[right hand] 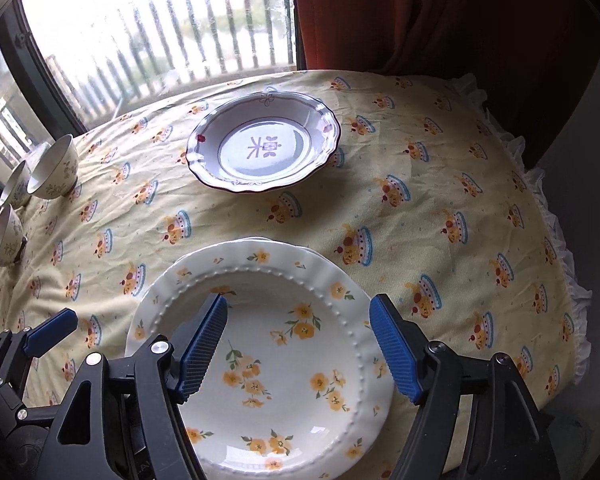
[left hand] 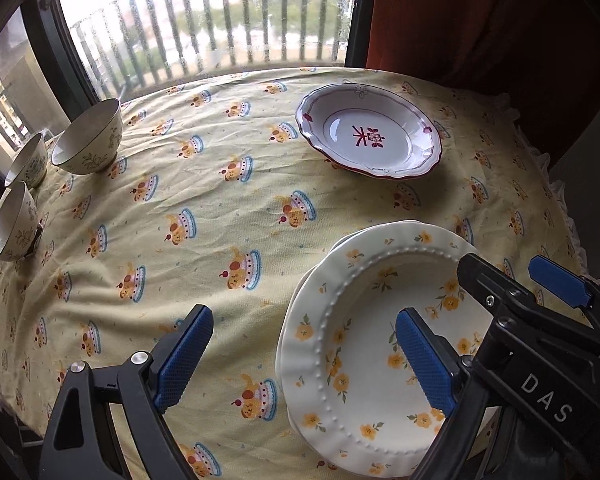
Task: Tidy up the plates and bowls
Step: 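Open both grippers and withdraw from the plate stack, then reach both grippers to the red-rimmed dish and close on its rim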
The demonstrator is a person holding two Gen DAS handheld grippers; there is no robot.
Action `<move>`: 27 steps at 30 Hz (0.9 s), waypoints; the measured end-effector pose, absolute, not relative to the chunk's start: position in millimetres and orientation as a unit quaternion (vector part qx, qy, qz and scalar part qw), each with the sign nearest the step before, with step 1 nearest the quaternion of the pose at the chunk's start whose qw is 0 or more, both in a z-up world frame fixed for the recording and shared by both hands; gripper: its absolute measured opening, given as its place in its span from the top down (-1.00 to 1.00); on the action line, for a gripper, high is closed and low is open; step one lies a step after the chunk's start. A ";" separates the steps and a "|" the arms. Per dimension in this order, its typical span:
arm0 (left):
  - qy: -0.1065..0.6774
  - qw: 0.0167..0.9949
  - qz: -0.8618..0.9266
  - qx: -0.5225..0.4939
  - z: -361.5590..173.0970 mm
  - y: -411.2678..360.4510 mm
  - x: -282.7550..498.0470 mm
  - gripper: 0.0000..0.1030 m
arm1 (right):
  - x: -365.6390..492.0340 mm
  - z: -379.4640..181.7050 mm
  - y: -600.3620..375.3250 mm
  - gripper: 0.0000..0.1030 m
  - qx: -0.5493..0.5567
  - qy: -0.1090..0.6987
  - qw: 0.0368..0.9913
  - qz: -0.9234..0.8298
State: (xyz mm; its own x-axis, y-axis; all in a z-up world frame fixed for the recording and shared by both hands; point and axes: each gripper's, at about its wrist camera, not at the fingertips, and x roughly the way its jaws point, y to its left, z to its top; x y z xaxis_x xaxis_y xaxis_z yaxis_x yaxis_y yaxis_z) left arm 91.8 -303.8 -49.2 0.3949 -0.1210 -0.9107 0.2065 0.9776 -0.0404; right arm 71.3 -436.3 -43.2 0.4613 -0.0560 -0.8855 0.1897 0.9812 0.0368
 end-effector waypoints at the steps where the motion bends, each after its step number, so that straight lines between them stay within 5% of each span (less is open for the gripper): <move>1: 0.536 0.837 -0.103 0.041 -44.3 -300.9 95.3 -0.82 | 72.3 -38.8 -433.9 -0.49 0.071 0.509 0.854 -0.076; 27: 0.489 0.869 -0.071 0.035 -39.8 -335.3 231.9 -0.83 | 210.9 -23.8 -474.1 -0.49 0.081 0.470 0.876 -0.074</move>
